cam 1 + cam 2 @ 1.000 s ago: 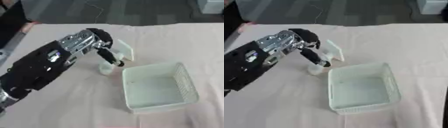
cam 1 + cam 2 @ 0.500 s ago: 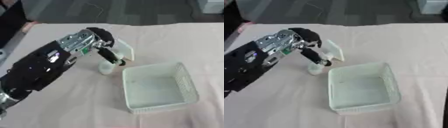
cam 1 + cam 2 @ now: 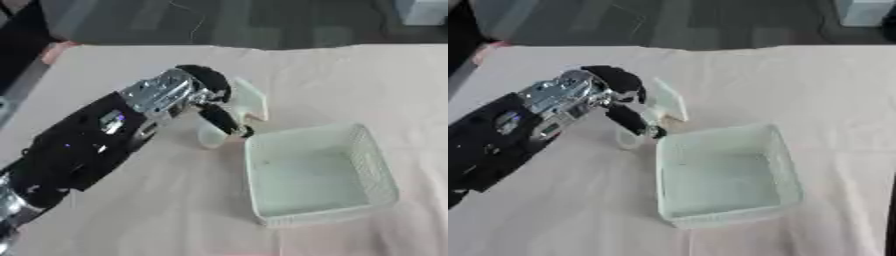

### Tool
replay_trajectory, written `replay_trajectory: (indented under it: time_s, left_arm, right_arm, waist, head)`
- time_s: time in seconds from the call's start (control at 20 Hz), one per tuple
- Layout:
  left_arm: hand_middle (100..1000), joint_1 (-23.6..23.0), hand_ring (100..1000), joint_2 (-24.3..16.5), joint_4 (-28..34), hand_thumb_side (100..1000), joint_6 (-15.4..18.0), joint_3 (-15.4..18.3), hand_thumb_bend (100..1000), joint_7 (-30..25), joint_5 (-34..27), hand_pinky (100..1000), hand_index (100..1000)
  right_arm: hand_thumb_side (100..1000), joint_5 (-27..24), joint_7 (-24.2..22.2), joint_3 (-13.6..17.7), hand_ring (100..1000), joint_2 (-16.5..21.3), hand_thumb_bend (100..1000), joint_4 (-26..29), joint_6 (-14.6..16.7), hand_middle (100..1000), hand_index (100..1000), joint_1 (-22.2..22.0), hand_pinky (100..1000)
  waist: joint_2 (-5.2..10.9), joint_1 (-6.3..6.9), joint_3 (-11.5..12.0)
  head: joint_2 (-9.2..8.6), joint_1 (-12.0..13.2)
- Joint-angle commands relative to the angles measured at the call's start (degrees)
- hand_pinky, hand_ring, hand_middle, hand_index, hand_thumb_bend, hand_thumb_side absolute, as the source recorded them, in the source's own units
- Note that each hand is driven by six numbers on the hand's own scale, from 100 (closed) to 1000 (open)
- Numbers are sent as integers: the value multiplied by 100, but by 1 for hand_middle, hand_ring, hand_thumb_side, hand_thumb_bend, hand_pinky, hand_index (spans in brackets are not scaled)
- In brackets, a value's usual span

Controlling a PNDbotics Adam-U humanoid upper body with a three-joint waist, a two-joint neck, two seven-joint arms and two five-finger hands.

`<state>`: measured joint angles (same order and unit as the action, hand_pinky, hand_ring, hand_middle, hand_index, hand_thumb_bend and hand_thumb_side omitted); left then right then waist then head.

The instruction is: Pick up objects on the table and place them in the box.

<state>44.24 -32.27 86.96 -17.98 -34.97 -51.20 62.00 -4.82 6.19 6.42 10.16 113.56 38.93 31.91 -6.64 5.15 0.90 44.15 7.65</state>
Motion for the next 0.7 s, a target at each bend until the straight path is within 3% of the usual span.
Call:
replay_trajectory:
  time_s: [0.05, 0.7]
  left_arm:
    - [866, 82, 841, -21, -37, 1000, -149, 135, 526, -77, 67, 760, 860]
    - [871, 102, 846, 149, -248, 1000, -133, 63, 528, -77, 150, 766, 867]
  right_arm:
    - [1000, 7, 2, -8, 558, -12, 100, 103, 4, 568, 661, 127, 596]
    - [1000, -17, -22, -25, 557, -42, 100, 103, 7, 568, 661, 153, 596]
  waist:
    - [54, -31, -7]
    - [29, -43, -46]
  head:
    - [-4, 76]
    - [-4, 140]
